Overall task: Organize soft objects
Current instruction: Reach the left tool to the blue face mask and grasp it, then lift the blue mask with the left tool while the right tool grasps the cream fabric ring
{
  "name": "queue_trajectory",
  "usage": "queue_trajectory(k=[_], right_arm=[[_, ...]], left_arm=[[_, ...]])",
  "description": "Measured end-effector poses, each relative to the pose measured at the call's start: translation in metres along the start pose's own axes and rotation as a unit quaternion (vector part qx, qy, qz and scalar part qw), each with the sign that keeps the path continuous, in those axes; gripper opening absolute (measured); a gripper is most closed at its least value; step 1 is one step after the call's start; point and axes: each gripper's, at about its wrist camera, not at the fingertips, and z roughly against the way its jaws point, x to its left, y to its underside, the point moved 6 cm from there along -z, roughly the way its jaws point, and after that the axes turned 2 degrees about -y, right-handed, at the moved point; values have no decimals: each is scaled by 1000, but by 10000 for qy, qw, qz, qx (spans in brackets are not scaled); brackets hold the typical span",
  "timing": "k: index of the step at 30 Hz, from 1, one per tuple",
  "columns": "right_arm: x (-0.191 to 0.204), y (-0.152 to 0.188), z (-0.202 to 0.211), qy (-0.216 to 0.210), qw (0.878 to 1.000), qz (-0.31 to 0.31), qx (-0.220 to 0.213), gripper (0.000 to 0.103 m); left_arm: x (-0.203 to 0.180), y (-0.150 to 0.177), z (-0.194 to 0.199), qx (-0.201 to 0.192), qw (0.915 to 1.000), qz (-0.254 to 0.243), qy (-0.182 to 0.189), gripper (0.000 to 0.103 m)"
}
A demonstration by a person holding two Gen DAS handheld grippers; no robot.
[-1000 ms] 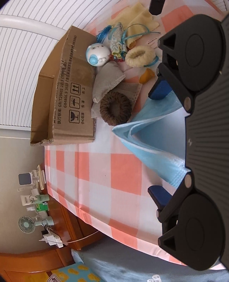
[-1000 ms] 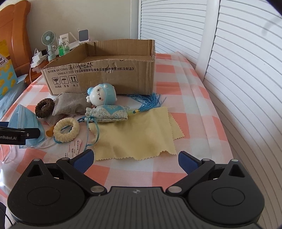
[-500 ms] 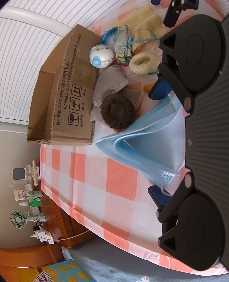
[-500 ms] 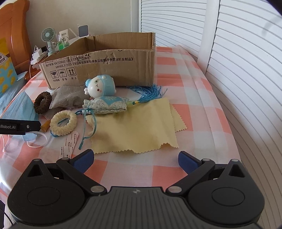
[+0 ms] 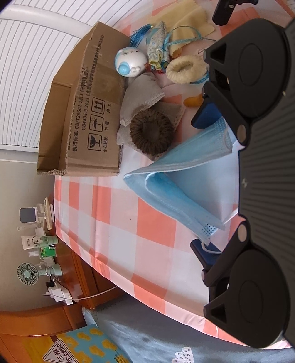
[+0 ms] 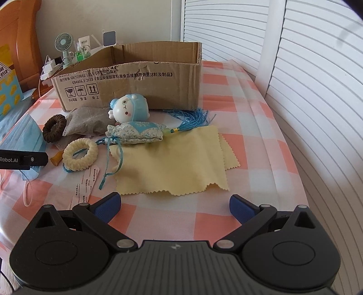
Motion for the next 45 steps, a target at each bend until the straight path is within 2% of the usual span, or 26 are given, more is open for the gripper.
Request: queue_trajectory(k=[3,5,10,13,20,23,24,25,31,36,42,44,45], right_arm=[[1,0,0,21,10000,30,-2,103],[1,1,0,38,10000,54,1,103],[4,1,1,45,9999,104,1,103],[7,0,4,-50,9999,150,-27,103],[31,-14,18,-394,9965,608,-424,103],[49,-22,19,-609,9924,895,-585,93],[56,-25,19,-682,9907,1004,-607,86],[63,-27,18,-752,9890,1117,-618,83],[99,-35,1,-1041,9795,1632,-563,75],[106,-38,-17,-1218,9793,1571,-386,69],[99,-42,-25,-1375,9816,1293,-268,69],[97,-42,-26,-1400,9822,1230,-229,65],[96,-41,-27,-1407,9825,1199,-207,57]], left_arm=[[2,3,3,-96,9999,11,104,92],[4,4,7,-195,9996,21,203,74],[8,5,14,-399,9987,-209,231,46],[11,4,15,-507,9979,-268,286,39],[20,2,12,-612,9965,-330,465,35],[23,2,12,-643,9958,-401,505,34],[24,1,11,-653,9956,-428,519,34],[25,1,11,-661,9954,-451,527,34],[31,1,10,-657,9943,-581,611,34],[33,0,9,-657,9937,-572,703,34],[35,-1,8,-644,9930,-616,781,34],[35,-1,8,-640,9927,-638,795,33],[35,-1,8,-642,9927,-643,798,33]])
